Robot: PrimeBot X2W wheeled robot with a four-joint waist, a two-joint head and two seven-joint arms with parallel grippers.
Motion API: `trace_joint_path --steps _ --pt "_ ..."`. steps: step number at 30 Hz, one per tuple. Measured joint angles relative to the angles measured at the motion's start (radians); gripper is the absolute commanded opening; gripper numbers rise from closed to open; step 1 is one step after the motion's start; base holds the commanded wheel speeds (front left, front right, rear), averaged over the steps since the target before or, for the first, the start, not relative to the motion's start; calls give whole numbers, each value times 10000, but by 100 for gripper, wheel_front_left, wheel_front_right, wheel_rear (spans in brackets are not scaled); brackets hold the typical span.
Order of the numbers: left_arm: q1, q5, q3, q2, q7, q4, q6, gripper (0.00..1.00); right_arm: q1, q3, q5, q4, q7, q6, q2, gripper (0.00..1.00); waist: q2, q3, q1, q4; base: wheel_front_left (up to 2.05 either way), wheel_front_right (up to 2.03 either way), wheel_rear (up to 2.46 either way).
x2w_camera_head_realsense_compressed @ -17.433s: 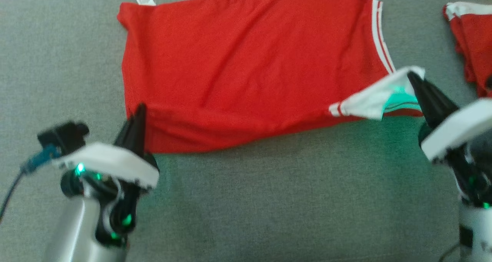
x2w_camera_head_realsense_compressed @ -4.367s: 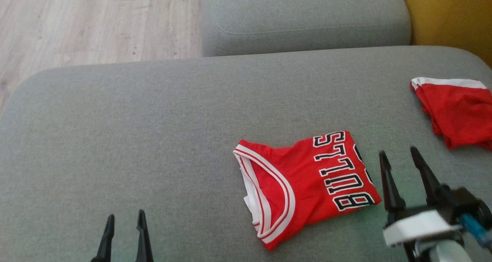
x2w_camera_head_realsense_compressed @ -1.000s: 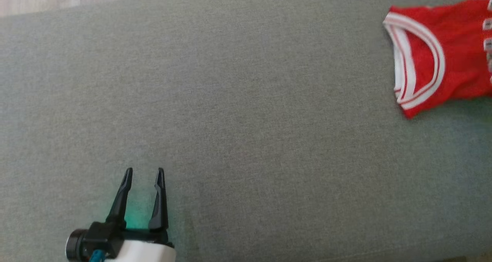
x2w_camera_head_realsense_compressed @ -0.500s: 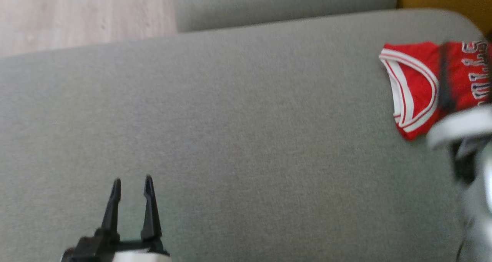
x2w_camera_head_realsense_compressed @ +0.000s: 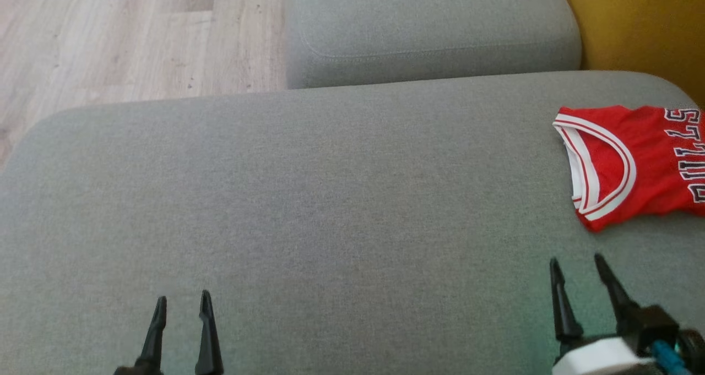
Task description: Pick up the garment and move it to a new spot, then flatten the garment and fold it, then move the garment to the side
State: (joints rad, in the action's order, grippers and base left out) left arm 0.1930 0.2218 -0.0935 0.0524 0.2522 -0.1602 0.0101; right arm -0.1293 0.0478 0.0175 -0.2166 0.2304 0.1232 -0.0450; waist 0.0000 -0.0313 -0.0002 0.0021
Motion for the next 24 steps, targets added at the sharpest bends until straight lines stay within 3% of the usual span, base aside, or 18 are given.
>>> trace_joint_path --steps 4,5,10,24 --pt "101 -291 67 -2 0 -107 194 100 -68 -12 -4 -132 115 0 13 100 0 -27 1 -19 0 0 0" --pt "115 -314 109 -6 0 -165 311 0 -60 -46 -31 -134 159 0 12 0 0 -26 1 -40 0 0 0" --pt "298 -205 12 -13 -71 -848 307 0 -232 -73 -111 -849 121 -2 19 0 0 -27 2 -42 0 0 0" --pt "130 1490 211 -13 -504 -905 123 0 -243 -21 -2052 -871 -301 -2 19 0 0 21 2 -39 0 0 0"
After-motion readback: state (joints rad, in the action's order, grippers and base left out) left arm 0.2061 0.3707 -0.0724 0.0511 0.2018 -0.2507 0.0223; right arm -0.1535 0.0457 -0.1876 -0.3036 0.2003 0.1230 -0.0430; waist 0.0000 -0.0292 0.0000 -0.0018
